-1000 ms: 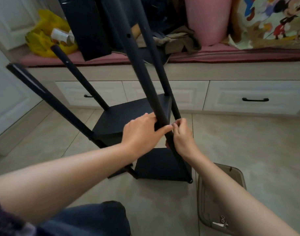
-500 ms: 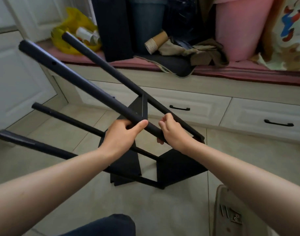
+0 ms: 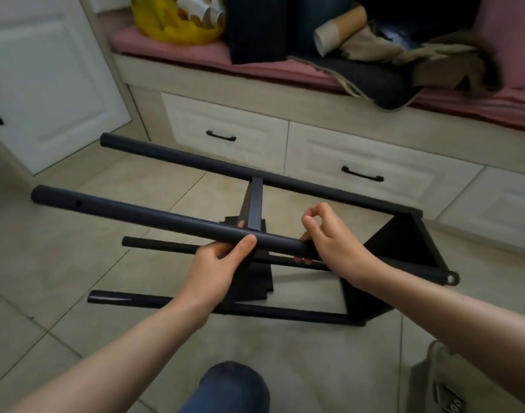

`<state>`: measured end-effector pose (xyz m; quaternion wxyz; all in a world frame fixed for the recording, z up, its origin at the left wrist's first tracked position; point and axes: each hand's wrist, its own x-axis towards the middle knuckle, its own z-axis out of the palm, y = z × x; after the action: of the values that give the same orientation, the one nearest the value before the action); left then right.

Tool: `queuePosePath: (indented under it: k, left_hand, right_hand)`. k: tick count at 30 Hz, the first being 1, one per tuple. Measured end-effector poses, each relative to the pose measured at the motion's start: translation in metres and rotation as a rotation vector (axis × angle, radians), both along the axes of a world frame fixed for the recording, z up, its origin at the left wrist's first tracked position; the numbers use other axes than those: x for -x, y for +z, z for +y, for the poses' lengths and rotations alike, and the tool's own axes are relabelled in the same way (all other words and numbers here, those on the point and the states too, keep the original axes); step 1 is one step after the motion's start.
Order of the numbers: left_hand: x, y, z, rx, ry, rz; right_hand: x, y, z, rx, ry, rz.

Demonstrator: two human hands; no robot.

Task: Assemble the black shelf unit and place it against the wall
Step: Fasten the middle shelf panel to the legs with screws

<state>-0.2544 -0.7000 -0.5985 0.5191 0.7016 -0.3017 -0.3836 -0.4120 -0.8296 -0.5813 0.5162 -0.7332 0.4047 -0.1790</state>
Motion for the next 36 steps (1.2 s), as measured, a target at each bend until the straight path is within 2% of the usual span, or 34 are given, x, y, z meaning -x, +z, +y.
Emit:
queuePosePath:
  k: [19,25,36]
  left_hand:
    - [-0.001,-0.041,0.033,-0.099,0.124,0.095]
    - [0.001,-0.059,0.056,-0.107,0.179,0.151]
    - [0.002,-0.058,0.071,-0.123,0.163,0.233]
  right_hand:
    - [-0.01,-0.038,0.017,0.16,0.09,0.175]
    - [-0.006,-0.047,0.041,0.254,0.125,0.295]
    - [0.0,-0.044,0.06,0.291,0.121,0.329]
